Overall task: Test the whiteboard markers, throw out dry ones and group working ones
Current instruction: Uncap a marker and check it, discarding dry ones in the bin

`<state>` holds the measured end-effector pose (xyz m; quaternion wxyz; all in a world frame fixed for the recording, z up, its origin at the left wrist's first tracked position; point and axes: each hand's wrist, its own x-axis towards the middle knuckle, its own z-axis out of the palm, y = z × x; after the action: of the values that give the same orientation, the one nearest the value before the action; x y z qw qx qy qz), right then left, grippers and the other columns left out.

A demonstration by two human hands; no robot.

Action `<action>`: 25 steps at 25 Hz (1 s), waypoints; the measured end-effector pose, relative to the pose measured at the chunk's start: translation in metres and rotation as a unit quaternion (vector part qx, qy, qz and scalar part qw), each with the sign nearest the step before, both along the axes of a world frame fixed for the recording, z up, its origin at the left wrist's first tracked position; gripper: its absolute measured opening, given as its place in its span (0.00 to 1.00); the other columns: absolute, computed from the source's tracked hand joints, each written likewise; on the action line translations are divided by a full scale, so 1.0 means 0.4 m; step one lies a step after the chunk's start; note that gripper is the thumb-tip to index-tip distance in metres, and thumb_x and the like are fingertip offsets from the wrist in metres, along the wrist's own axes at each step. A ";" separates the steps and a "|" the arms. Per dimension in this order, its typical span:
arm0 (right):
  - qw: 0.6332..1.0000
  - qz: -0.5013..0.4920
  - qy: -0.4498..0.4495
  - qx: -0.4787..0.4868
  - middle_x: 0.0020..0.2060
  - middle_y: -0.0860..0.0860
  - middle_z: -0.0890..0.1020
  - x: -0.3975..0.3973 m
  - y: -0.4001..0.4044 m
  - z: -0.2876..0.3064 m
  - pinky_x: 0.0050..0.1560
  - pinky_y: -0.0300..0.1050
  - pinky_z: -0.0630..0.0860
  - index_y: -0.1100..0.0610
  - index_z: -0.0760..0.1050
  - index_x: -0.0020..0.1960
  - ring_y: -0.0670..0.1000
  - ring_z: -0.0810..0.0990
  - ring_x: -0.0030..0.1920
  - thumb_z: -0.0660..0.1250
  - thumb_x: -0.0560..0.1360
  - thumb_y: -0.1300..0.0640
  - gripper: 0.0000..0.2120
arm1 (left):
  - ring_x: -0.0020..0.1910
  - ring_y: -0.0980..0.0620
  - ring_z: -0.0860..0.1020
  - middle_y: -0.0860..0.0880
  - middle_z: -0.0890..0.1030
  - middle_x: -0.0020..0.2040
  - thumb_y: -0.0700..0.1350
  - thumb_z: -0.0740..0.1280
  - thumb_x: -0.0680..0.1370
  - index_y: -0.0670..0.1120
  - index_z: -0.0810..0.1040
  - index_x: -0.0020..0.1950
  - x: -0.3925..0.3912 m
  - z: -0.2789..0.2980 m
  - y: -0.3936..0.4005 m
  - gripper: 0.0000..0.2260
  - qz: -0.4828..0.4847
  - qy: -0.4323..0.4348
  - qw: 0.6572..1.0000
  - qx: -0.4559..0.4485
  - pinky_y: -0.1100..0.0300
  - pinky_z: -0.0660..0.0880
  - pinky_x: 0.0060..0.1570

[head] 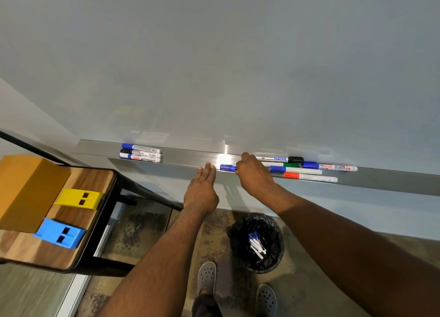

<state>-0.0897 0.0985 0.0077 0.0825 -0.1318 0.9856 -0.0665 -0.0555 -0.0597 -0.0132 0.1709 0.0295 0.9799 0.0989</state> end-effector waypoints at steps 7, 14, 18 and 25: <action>0.997 -0.054 -0.035 -0.043 0.60 0.56 0.76 -0.019 -0.010 -0.002 0.59 0.48 0.74 0.57 0.70 0.66 0.55 0.75 0.60 0.73 0.73 0.56 0.24 | 0.74 0.46 0.63 0.45 0.61 0.77 0.48 0.55 0.83 0.45 0.52 0.78 -0.022 0.027 0.013 0.25 -0.006 0.074 0.994 -0.077 0.50 0.56 0.74; 0.999 -0.043 -0.014 -0.028 0.57 0.55 0.78 -0.025 -0.010 -0.002 0.58 0.48 0.73 0.56 0.71 0.65 0.54 0.74 0.59 0.71 0.75 0.56 0.20 | 0.55 0.49 0.76 0.48 0.80 0.57 0.44 0.63 0.80 0.47 0.76 0.64 -0.109 0.023 0.012 0.13 -0.104 0.145 0.984 0.016 0.55 0.75 0.55; 1.000 0.011 0.014 -0.018 0.57 0.55 0.77 -0.023 0.001 -0.005 0.59 0.48 0.70 0.56 0.74 0.63 0.54 0.72 0.58 0.69 0.76 0.56 0.17 | 0.49 0.50 0.76 0.47 0.80 0.53 0.41 0.67 0.78 0.45 0.80 0.56 -0.135 0.013 -0.030 0.08 -0.074 0.121 0.988 0.063 0.57 0.75 0.51; 0.956 -0.103 -0.001 -0.275 0.52 0.53 0.77 -0.002 0.036 0.058 0.50 0.49 0.73 0.56 0.75 0.58 0.52 0.76 0.48 0.62 0.80 0.54 0.09 | 0.51 0.49 0.79 0.46 0.83 0.54 0.44 0.68 0.78 0.43 0.80 0.60 -0.087 0.055 -0.130 0.12 0.127 0.147 0.961 0.195 0.58 0.73 0.51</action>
<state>-0.0904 0.1131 0.0310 0.0369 -0.0475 0.9373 -0.3433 -0.0903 -0.1115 0.0089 0.0018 -0.0480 0.9517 0.3031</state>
